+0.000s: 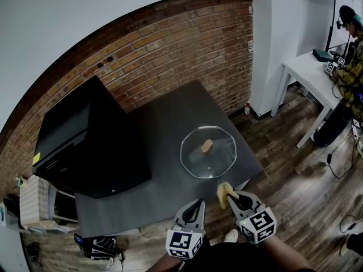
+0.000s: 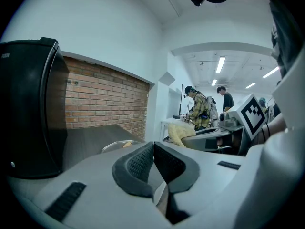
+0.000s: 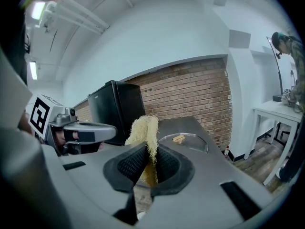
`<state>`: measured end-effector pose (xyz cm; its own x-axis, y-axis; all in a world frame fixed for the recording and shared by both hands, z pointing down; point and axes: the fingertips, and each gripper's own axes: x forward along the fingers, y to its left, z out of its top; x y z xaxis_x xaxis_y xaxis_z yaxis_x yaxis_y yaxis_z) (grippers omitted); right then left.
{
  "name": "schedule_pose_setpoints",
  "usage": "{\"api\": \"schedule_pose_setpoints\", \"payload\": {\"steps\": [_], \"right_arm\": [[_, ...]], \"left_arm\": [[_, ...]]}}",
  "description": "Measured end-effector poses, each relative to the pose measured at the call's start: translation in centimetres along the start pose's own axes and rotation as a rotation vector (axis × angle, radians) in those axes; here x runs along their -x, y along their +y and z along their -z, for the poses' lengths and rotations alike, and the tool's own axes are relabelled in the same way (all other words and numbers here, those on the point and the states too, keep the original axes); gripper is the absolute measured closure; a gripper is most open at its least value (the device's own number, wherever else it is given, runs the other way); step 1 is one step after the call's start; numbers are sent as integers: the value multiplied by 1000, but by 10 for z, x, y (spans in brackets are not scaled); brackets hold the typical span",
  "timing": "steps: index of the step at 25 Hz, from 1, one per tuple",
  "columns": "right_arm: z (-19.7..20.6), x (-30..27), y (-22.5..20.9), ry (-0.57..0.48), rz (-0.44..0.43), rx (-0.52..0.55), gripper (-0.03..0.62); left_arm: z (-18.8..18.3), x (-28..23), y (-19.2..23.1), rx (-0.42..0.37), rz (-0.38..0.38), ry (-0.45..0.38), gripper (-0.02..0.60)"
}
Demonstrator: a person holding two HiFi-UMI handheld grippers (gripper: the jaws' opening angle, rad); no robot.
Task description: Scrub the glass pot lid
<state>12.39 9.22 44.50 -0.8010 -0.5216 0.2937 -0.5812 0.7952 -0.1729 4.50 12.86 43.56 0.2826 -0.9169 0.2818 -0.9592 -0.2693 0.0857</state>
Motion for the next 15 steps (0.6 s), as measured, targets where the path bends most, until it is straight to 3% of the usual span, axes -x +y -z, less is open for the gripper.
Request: {"api": "schedule_pose_setpoints", "payload": {"steps": [15], "right_arm": [[-1, -3, -2, -3, -3, 0, 548]], "left_arm": [[-3, -4, -1, -13, 6, 0, 548]]}}
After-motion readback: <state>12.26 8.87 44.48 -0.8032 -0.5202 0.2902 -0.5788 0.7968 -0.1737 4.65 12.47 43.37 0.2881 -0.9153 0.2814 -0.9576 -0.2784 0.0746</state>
